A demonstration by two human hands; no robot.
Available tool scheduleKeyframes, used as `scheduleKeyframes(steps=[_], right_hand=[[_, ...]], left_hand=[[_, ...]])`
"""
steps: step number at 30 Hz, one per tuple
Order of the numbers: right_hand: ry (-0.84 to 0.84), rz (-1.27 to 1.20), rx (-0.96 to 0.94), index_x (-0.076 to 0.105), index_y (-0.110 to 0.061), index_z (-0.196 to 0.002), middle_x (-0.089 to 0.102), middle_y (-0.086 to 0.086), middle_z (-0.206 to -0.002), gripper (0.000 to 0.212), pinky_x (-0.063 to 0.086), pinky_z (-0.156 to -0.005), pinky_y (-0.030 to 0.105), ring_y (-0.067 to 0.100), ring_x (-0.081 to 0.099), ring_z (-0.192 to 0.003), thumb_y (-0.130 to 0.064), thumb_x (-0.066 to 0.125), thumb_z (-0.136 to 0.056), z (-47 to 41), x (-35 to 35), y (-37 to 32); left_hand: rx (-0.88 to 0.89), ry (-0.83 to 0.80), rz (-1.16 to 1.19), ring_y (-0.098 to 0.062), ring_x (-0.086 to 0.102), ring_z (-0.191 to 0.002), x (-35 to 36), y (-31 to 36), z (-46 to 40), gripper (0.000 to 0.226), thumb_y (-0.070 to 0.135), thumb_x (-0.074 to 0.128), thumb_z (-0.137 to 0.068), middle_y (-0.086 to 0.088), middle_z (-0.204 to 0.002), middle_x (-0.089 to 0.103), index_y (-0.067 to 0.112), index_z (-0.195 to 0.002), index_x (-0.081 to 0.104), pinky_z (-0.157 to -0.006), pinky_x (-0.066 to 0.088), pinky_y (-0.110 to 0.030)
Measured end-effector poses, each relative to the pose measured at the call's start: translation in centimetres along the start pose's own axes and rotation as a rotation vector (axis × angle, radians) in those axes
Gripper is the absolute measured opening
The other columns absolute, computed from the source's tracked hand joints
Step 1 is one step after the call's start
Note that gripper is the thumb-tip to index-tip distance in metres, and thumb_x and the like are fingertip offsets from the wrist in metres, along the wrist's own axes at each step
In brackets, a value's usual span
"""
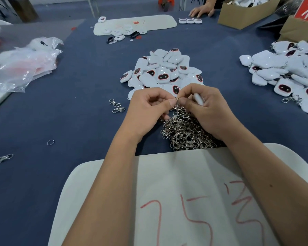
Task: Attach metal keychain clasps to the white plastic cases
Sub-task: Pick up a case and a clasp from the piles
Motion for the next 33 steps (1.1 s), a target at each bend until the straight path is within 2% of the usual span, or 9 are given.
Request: scheduleKeyframes(steps=[6,10,15,18,21,25,27,30,33], right_hand=[[-0.017,-0.014,-0.004,0.072,-0.020,-0.091,0.049,-0.004,-0.066,0.006,0.032,-0.057,0.020,0.010,0.037,-0.061,-0.019,0.072,-0.097,-0.1,0.1,0.4],[0.000,-0.016,-0.008,0.072,-0.021,-0.090,0.051,-0.006,-0.066,0.008,0.035,-0.059,0.020,0.010,0.040,-0.063,-0.017,0.072,-0.097,-0.1,-0.1,0.4],[0.046,-0.011,-0.034,0.071,-0.012,-0.090,0.052,-0.009,-0.061,0.007,0.036,-0.060,0.021,0.010,0.042,-0.062,-0.010,0.071,-0.097,0.1,-0.1,-0.1],[0.103,0.075,-0.106,0.071,-0.003,-0.091,0.057,-0.018,-0.062,0.005,0.036,-0.061,0.012,0.000,0.045,-0.060,-0.003,0.070,-0.096,0.3,-0.1,-0.7],[0.139,0.120,-0.136,0.071,-0.001,-0.092,0.059,-0.017,-0.070,0.003,0.039,-0.066,0.016,0.002,0.047,-0.065,-0.002,0.070,-0.095,0.4,0.0,-1.0],[0.149,0.129,-0.140,0.072,0.001,-0.093,0.060,-0.021,-0.070,0.002,0.038,-0.070,0.010,-0.001,0.054,-0.068,0.002,0.070,-0.094,0.4,0.0,-1.2],[0.151,0.143,-0.144,0.072,0.001,-0.093,0.061,-0.018,-0.073,0.003,0.038,-0.071,0.009,-0.002,0.055,-0.069,0.003,0.070,-0.093,0.5,0.1,-1.2],[0.159,0.206,-0.170,0.072,-0.001,-0.093,0.065,-0.007,-0.078,0.005,0.041,-0.073,0.012,-0.001,0.056,-0.072,0.003,0.070,-0.093,0.5,0.0,-1.3],[0.169,0.267,-0.199,0.073,-0.003,-0.094,0.068,-0.003,-0.081,0.005,0.042,-0.074,0.014,0.001,0.058,-0.075,0.001,0.070,-0.093,0.5,0.0,-1.4]], left_hand=[[-0.021,-0.028,0.014,-0.012,0.057,-0.057,0.1,0.1,0.1,0.013,-0.002,0.069,-0.094,0.003,-0.061,0.061,0.006,-0.085,0.072,-0.062,0.059,-0.028],[-0.039,-0.035,0.004,-0.014,0.059,-0.061,0.7,0.3,0.2,0.011,-0.002,0.064,-0.098,-0.008,-0.068,0.059,0.003,-0.089,0.068,-0.065,0.061,-0.028],[-0.014,-0.006,-0.073,-0.014,0.061,-0.060,1.5,0.6,0.3,0.016,-0.001,0.059,-0.100,-0.007,-0.070,0.061,0.008,-0.088,0.065,-0.064,0.058,-0.026],[0.030,0.025,-0.138,-0.016,0.061,-0.063,1.6,0.8,0.2,0.018,-0.001,0.059,-0.100,-0.008,-0.071,0.062,0.010,-0.086,0.065,-0.065,0.057,-0.026],[0.045,0.025,-0.104,-0.018,0.059,-0.064,1.3,0.7,0.1,0.019,-0.003,0.058,-0.099,-0.010,-0.071,0.061,0.007,-0.085,0.066,-0.066,0.058,-0.028],[0.056,0.021,-0.130,-0.015,0.060,-0.062,1.1,0.6,0.1,0.015,-0.005,0.057,-0.099,-0.009,-0.070,0.061,0.000,-0.087,0.067,-0.065,0.058,-0.026],[0.060,0.029,-0.169,-0.015,0.062,-0.061,1.1,0.5,0.0,0.016,-0.003,0.057,-0.098,-0.005,-0.069,0.063,0.001,-0.087,0.067,-0.066,0.061,-0.033],[0.108,0.061,-0.306,-0.021,0.069,-0.066,1.3,0.6,0.1,0.017,0.005,0.058,-0.097,-0.003,-0.073,0.067,0.013,-0.083,0.065,-0.073,0.061,-0.049],[0.191,0.088,-0.438,-0.025,0.067,-0.074,1.6,0.9,0.2,0.016,0.010,0.057,-0.096,0.000,-0.080,0.066,0.017,-0.083,0.063,-0.072,0.057,-0.051]])
Point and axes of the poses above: each hand's wrist, its own z-axis away from the middle knuckle, its own x-axis out of the palm, y = z × x, the point moved 4 cm from there along -z, towards the middle knuckle
